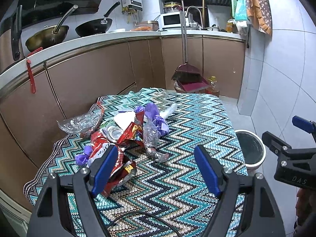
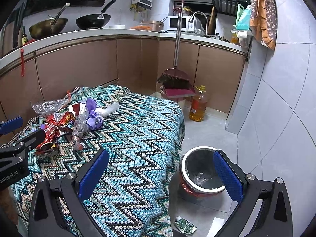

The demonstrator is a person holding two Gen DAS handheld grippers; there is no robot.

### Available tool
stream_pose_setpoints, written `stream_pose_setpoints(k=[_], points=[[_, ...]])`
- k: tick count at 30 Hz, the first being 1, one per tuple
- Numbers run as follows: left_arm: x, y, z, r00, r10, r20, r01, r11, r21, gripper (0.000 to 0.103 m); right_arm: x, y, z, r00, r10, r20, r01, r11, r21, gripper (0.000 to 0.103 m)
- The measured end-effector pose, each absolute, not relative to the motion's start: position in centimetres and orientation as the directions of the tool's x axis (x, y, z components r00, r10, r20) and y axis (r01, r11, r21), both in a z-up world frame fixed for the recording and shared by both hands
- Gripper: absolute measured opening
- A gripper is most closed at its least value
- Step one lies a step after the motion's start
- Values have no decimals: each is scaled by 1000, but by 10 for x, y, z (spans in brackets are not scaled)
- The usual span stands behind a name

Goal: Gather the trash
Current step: 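Move both grippers toward the trash pile on the zigzag blanket, then close left gripper on red chip bag while right gripper grasps clear plastic bottle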

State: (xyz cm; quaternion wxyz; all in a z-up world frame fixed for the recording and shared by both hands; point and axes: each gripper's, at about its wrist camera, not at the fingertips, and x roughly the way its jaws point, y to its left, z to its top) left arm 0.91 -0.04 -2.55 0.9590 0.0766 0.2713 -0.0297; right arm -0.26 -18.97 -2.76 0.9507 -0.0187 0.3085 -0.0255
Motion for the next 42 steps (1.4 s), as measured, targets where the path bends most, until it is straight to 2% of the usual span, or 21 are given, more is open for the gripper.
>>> stream_pose_setpoints(k=[8,27,36,42], points=[[15,1,-33,835,12,-550,108,977,186,78,3,-188,-31,800,-58,-598,29,998,-57,103],[21,2,-39,838,22,-546,105,974,201,78,11,-186,-39,788,-51,-614,17,998,-61,103],[21,25,-43,836,24,-548,63,988,139,78,19,-179,-39,779,-11,-627,-24,999,-48,103],[24,91,-47,805,32,-593,-6,999,46,78,40,-164,-38,754,122,-646,-139,990,25,103]])
